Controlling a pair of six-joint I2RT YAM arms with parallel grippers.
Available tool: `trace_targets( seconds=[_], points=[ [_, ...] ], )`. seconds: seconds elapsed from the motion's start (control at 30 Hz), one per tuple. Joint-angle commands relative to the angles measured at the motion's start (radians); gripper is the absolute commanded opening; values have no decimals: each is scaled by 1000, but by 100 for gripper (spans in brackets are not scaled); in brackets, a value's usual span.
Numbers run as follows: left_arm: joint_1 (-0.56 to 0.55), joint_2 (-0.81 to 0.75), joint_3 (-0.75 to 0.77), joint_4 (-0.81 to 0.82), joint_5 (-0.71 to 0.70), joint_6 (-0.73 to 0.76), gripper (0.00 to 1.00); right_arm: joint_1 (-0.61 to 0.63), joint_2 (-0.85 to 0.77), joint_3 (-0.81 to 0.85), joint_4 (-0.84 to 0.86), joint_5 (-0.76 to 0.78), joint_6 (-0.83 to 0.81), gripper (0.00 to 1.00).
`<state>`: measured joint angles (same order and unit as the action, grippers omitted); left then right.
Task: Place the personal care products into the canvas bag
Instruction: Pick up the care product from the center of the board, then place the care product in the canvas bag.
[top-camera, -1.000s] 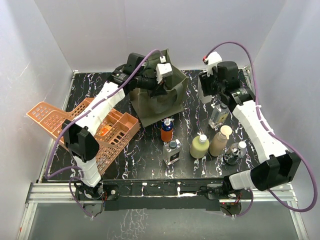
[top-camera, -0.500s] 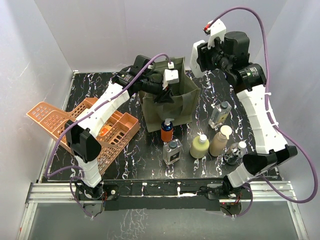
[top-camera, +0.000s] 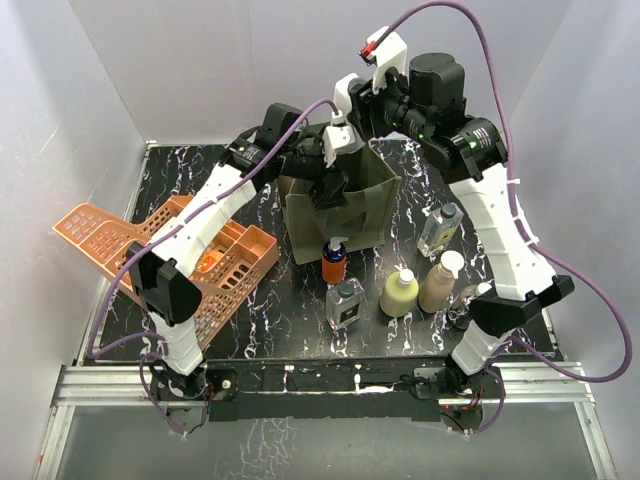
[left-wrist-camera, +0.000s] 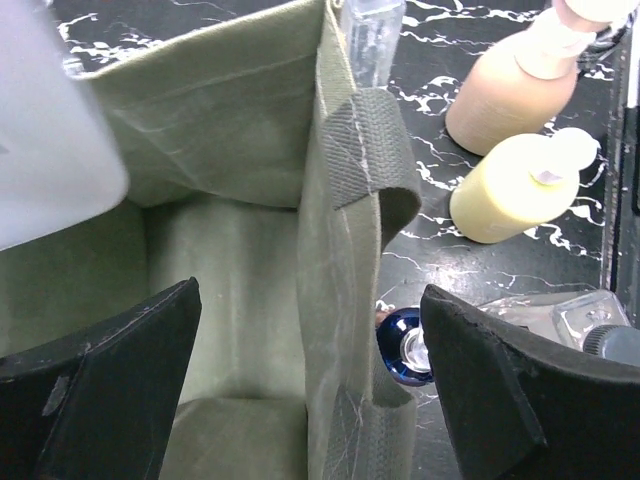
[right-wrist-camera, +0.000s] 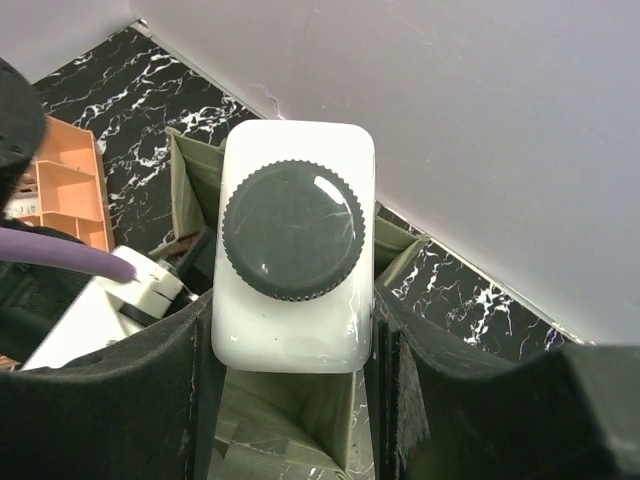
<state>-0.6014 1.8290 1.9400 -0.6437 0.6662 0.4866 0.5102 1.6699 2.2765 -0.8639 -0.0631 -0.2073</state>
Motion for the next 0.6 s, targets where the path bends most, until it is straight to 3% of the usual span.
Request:
trace_targets(
  seconds=[0.0,0.2,0.4,0.57],
  points=[
    [1,-97,64,-35,-82,-29,90,-1,-9,21,208,45,21,8],
    [25,-166,-4,-48,-121,-45,90,-1,-7,-66,244,94,47,8],
    [118,-233,-87,78,-182,-219,87,-1,0,-142,281,86,89,8],
    [134,-242,-162,179,-370,-366,81,-2,12,-203,311,117,125,8]
  ],
)
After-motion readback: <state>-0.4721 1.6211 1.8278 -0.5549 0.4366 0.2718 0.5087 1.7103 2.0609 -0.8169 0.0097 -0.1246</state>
